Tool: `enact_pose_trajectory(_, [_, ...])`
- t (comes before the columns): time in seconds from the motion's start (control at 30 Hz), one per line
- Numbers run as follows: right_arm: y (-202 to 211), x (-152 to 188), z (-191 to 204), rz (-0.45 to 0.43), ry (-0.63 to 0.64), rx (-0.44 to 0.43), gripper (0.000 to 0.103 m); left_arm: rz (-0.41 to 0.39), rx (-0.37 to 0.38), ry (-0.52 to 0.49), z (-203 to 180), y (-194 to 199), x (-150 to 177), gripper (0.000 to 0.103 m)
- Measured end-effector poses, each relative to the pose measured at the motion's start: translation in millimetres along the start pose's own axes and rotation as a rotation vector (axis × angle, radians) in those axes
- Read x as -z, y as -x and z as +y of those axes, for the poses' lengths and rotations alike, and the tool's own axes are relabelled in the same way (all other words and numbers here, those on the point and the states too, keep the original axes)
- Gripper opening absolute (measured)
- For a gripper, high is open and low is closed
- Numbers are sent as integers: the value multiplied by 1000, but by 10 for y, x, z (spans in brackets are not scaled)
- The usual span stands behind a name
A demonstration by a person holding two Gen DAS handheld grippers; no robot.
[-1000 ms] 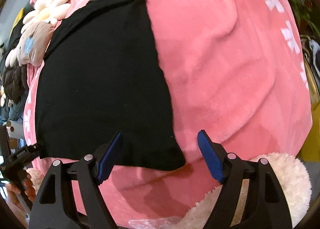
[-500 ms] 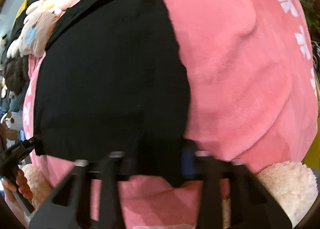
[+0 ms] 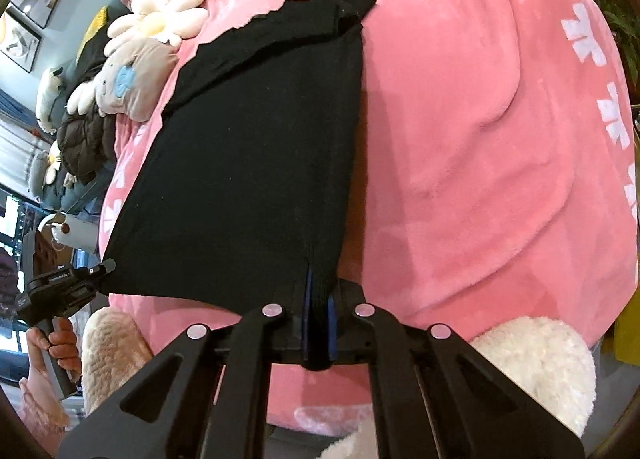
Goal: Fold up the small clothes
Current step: 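Grasp the hem with both grippers and lift it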
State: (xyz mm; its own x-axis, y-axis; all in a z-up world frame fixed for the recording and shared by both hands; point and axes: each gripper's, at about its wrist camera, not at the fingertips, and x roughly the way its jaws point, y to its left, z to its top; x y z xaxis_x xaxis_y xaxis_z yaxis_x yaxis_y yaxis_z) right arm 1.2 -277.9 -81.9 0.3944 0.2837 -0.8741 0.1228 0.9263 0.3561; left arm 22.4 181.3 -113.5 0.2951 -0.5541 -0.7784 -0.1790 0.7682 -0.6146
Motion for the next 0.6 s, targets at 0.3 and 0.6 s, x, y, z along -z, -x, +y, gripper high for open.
enact_pose_trajectory(0.3, [277, 624, -16, 61, 30, -16, 4, 25, -30, -63, -86, 361, 481, 5])
enact_pose_trajectory(0.6, [540, 1171, 106, 108, 91, 14, 4, 66, -111, -188, -217, 586, 1116, 5])
